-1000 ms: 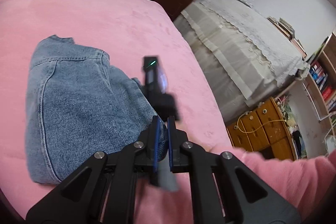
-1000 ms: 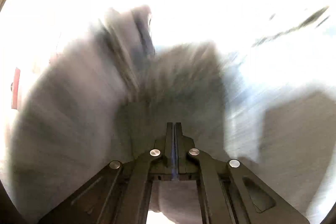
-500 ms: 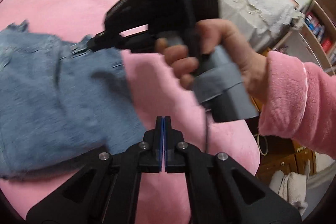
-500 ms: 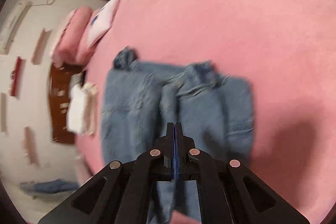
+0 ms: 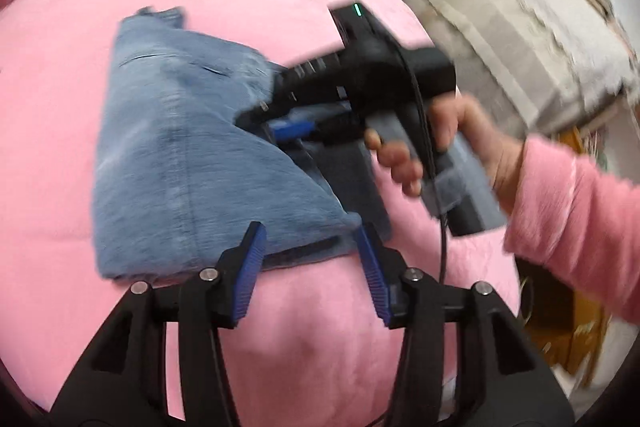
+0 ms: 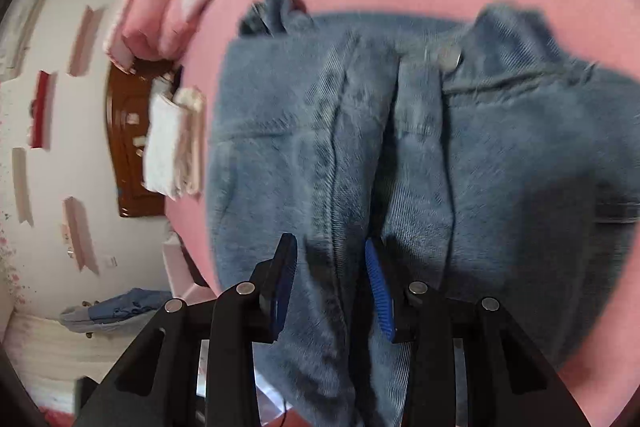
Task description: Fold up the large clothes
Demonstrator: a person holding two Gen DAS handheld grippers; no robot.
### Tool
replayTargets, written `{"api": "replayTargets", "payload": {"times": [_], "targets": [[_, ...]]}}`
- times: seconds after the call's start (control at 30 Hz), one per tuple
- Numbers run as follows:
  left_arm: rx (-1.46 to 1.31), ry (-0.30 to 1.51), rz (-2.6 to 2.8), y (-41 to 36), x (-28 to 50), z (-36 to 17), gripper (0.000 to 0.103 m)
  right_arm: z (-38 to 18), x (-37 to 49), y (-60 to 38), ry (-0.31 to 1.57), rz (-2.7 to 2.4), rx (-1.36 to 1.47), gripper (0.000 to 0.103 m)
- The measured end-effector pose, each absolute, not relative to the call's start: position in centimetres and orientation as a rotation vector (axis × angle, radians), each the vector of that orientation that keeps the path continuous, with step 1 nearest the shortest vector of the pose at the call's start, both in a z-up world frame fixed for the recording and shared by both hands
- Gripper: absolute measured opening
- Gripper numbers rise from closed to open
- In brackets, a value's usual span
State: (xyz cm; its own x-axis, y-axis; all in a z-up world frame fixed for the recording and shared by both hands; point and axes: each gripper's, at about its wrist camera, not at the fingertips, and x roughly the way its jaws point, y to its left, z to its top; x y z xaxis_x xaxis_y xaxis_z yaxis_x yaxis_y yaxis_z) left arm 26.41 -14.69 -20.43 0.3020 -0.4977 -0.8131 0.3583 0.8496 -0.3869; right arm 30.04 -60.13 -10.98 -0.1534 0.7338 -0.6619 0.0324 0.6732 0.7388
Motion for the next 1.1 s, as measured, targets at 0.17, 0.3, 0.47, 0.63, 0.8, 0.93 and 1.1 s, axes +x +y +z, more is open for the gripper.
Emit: {"api": "replayTargets", "payload": {"times": [0.17,0.3,0.47,0.63,0.8,0.93,1.1], "targets": [[-0.153,1.116,-0.419,-11.6,27.8,-20.2,0.045,-10.3,29.4,-58.3,1.541,0.655,0.566,0.006],[-0.174,1.121,-0.334,-8.6,29.8,-20.9,0.045,-7.1,28.5,-60.5,1.431,0.559,0.567,0.005],[-0.083,1.126,-0.213,-7.7,32.4,-22.8,0.045,-8.0,27.5,-62.4,1.497,0.48,0.548,0.005],[0.056,1.235,-0.21,-8.7,35.3,-26.6,0.045,-8.7,27.6,-61.2,1.515,0.453,0.483,0.015],[0.063,1.237,-0.228,-9.6,35.3,-27.5,0.045,-9.5,27.5,-61.3,1.514,0.367,0.423,0.055],[0.023,1.248,-0.225,-9.0,35.5,-28.1,0.045,-10.5,27.9,-60.9,1.526,0.392,0.427,0.061],[-0.037,1.263,-0.228,-8.2,35.6,-27.9,0.045,-11.7,29.2,-60.5,1.573,0.399,0.545,0.065]]}}
